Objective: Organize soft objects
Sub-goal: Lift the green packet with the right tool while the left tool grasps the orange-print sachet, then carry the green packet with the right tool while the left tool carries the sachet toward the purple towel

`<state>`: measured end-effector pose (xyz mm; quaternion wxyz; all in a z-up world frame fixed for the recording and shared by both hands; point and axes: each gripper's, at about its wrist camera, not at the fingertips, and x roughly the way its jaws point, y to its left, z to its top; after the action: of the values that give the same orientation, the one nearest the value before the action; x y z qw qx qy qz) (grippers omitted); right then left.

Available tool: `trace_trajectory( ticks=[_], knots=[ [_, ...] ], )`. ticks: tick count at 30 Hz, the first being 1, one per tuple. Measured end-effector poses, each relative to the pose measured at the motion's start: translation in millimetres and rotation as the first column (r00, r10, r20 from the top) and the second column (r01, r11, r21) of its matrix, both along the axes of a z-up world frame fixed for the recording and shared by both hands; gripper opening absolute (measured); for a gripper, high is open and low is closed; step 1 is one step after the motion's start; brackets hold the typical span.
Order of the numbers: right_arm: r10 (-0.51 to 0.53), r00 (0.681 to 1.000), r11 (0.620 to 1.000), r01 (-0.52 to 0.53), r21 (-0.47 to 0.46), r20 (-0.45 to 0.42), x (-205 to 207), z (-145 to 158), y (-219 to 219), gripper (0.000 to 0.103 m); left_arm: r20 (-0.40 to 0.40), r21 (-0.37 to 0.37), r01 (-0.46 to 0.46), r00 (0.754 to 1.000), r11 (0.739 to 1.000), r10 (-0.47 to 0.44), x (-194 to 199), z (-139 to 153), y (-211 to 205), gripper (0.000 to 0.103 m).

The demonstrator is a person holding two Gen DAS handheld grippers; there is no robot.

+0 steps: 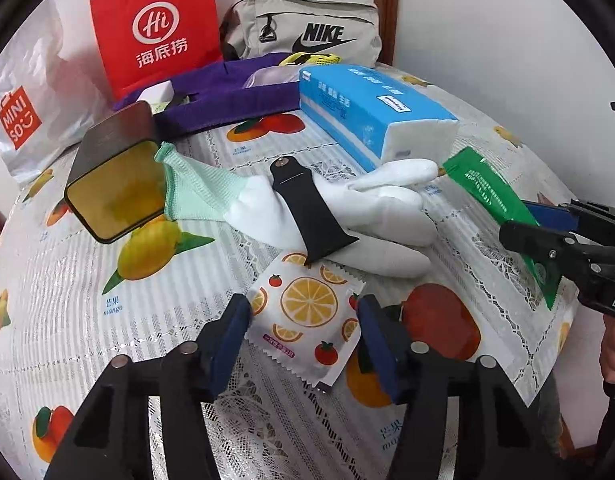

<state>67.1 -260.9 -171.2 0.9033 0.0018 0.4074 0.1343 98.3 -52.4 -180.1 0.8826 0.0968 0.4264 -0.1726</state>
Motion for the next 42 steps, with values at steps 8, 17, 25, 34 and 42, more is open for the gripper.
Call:
trace_trajectory(
  ticks=[8,17,25,34,42],
  knots=[
    [0.025,0.999,0.999,-0.025,0.020,-0.020,-3.5,-7.6,7.8,0.037,-0.005,-0.013,0.029,1.000,0.999,-0.030,-3.7,1.9,-1.1,0.018],
    [0.026,0.999,1.000,-0.026,0.006,-0.032,-4.6,-8.1,15.0,0.037,-0.039,-0.017,-0.025,0.999,1.000,0.024,-10.4,5.3,19.5,0.013],
    [0.017,0.999,1.000,-0.017,-0.002,-0.029,-5.4,-4.0,14.1,0.037,-0.056,-0.073,-0.123,0.991,0.990,0.119,-7.2,11.4,55.0,0.013],
    [0.022,1.000,1.000,-0.022,-0.002,-0.016,-6.0,17.1,15.3,0.037,-0.060,-0.135,-0.164,0.986,0.977,0.158,-3.3,28.1,71.6,0.013],
    [0.028,1.000,0.999,-0.028,0.017,-0.004,-3.4,37.6,11.8,0.037,-0.074,-0.200,-0.206,0.978,0.958,0.195,1.5,40.4,85.6,0.013]
  ],
)
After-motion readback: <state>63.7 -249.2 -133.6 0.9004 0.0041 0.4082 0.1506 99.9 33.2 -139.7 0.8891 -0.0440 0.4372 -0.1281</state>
